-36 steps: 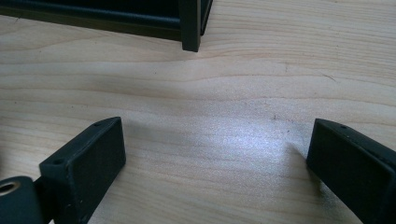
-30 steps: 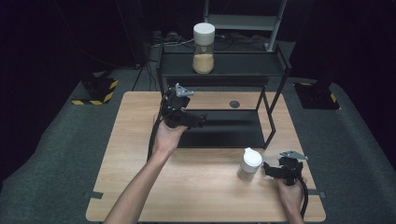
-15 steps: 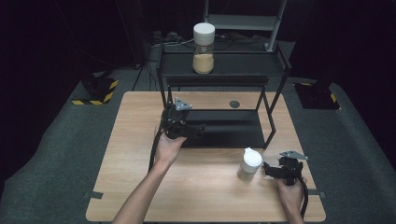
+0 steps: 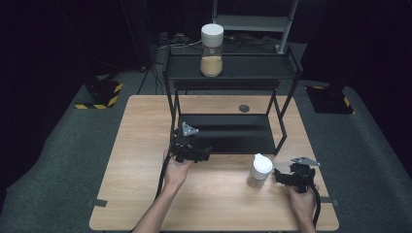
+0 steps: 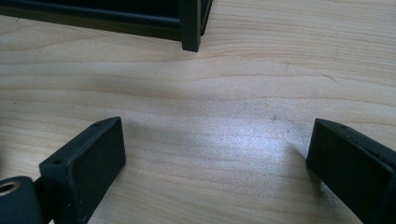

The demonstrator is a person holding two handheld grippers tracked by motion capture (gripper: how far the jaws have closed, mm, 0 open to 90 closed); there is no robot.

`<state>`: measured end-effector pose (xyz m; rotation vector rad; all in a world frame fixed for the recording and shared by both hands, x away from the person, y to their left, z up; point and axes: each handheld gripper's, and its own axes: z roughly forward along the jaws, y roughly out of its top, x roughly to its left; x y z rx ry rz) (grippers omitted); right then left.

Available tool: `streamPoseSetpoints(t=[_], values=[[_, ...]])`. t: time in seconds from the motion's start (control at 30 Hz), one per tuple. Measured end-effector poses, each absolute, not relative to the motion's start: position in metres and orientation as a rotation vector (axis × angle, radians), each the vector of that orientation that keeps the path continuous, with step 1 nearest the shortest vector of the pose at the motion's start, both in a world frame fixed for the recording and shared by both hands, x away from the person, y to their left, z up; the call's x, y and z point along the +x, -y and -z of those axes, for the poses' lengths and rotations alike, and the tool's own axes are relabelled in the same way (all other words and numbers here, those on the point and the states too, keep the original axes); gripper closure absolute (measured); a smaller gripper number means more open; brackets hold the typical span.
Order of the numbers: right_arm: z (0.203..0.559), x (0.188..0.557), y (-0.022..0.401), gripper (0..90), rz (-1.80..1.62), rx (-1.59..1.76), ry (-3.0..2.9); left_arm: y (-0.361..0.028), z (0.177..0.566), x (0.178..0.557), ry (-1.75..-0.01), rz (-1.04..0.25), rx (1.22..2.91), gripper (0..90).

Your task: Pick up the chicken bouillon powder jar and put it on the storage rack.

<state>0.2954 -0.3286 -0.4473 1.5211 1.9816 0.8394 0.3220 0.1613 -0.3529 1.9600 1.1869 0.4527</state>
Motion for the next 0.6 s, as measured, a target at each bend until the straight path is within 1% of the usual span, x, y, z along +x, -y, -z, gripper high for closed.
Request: streamPoseSetpoints(t=[0.33, 0.37, 0.6], values=[[0.447, 0.295, 0.329, 3.8, -0.839, 1.521, -1.982, -0.164, 0.391, 0.318, -1.262, -0.419, 1.951, 4.8], [0.447, 0.295, 0.329, 3.8, -0.839, 1.521, -1.982, -0.162, 0.4, 0.316, -1.269, -0.419, 1.958, 4.8], [0.447, 0.295, 0.329, 3.8, -0.839, 1.521, -1.982, -0.148, 0.421, 0.312, -1.275, -0.442, 2.011, 4.4]])
